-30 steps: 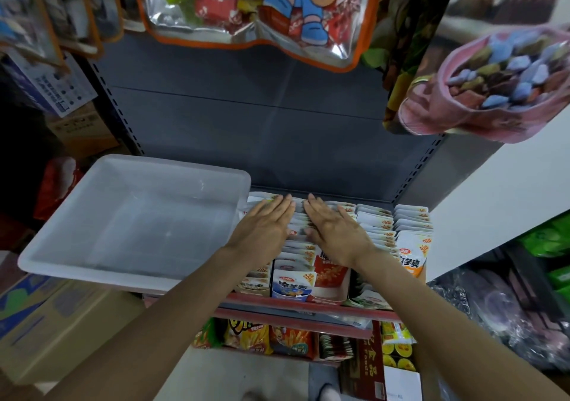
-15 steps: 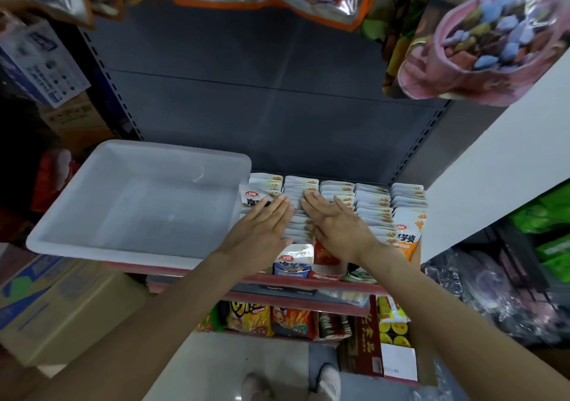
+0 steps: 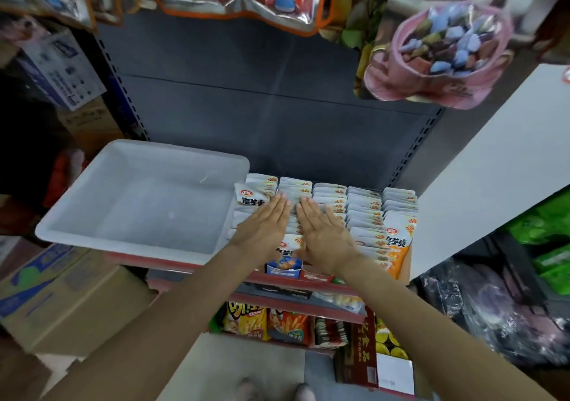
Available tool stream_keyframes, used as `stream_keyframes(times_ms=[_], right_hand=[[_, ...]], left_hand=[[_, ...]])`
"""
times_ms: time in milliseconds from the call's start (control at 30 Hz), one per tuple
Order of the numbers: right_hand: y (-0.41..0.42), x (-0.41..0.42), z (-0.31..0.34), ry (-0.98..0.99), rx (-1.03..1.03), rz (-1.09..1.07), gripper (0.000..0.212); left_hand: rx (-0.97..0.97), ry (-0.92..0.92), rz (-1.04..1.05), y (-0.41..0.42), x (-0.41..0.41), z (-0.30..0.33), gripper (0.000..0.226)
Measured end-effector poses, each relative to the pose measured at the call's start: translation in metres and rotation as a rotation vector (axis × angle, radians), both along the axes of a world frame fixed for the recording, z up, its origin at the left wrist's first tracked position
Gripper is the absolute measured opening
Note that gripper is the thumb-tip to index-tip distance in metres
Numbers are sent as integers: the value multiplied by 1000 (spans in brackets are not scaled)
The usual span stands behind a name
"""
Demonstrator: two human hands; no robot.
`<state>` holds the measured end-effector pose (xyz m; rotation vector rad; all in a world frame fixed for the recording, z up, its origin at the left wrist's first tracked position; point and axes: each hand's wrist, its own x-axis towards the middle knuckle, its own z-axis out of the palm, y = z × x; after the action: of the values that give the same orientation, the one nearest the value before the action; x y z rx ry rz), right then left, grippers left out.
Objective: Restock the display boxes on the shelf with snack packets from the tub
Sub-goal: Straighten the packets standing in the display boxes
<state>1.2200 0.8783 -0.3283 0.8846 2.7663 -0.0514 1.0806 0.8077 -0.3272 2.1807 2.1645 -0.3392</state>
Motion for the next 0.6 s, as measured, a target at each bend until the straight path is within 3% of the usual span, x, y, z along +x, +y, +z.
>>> stream_keyframes(times_ms=[133,300,600], right_hand=[[-1,2,-9,22,-38,0,87],[6,4,2,147,-136,10,92],[-4,-1,-7,12,-31,5,91]], left_hand=[[5,-19,95,-2,11,-3,84],[59,-88,138,-10,11,-4,100],[89,-39,119,-10,17,-12,78]])
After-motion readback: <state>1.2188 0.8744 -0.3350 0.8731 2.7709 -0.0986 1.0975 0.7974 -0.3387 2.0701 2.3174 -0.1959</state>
